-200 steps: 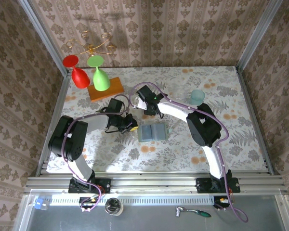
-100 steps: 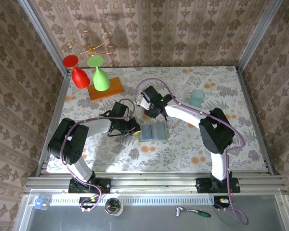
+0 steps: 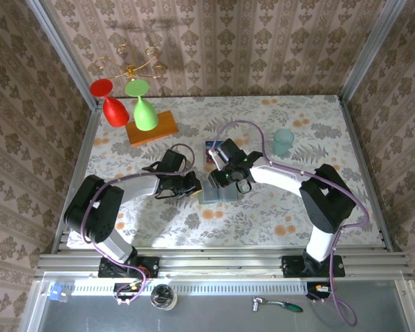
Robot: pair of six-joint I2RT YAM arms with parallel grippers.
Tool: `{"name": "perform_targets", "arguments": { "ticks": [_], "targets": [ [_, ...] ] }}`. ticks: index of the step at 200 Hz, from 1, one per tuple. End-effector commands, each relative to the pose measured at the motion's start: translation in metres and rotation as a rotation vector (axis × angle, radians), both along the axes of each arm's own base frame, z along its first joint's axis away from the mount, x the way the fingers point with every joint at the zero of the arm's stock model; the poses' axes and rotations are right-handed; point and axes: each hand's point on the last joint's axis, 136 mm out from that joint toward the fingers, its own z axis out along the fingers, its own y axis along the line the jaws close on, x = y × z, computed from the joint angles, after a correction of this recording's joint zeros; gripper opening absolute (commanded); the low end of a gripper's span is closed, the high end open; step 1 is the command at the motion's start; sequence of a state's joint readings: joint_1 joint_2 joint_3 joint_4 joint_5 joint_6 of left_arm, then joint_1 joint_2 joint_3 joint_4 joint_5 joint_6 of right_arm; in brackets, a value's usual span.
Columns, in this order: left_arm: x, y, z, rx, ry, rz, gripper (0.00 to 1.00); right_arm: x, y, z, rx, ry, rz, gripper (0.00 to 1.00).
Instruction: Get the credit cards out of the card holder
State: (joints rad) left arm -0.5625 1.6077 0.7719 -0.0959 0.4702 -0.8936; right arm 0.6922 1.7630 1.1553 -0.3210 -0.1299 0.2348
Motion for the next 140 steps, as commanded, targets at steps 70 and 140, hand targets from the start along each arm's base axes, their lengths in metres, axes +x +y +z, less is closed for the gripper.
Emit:
{"name": "perform_targets", "arguments": {
  "ticks": [70, 140],
  "targets": [
    [-0.008, 0.003, -0.018, 0.046, 0.026, 0.021, 0.07, -0.008, 0.016, 0.001, 0.231, 0.232, -0.25, 0.3],
    [-0.008, 0.006, -0.028, 0.074, 0.054, 0.01, 0.04, -0.012, 0.019, -0.018, 0.291, 0.418, -0.306, 0.32]
  ]
}}
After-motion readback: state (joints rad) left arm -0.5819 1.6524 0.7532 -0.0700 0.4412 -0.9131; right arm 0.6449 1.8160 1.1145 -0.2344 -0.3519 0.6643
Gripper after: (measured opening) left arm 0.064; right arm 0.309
